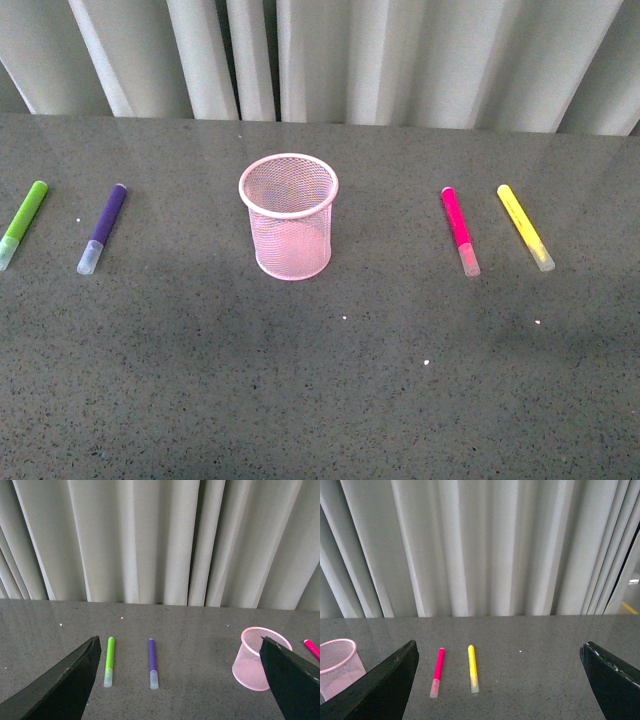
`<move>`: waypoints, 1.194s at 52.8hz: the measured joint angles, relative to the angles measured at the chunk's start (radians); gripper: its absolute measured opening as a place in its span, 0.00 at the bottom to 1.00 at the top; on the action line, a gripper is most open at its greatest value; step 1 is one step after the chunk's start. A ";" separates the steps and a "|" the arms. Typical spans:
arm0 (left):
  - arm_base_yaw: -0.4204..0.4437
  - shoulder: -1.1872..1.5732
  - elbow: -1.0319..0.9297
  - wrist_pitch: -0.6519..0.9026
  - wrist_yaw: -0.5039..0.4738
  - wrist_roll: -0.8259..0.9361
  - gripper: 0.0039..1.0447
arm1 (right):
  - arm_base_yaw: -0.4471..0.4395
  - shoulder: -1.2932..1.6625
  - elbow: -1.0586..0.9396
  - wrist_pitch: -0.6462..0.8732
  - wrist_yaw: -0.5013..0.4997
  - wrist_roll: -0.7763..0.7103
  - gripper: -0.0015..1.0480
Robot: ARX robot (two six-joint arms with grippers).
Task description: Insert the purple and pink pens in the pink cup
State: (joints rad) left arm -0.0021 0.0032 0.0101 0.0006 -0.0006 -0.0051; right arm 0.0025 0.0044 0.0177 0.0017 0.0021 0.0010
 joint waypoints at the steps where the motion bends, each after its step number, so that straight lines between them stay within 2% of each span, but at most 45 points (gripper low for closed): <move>1: 0.000 0.000 0.000 0.000 0.000 0.000 0.94 | 0.000 0.000 0.000 0.000 0.000 0.000 0.93; 63: 0.000 0.000 0.000 0.000 0.000 0.000 0.94 | 0.000 0.000 0.000 0.000 0.000 0.000 0.93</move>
State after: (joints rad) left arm -0.0021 0.0032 0.0101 0.0006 -0.0006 -0.0048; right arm 0.0025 0.0044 0.0177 0.0017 0.0021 0.0010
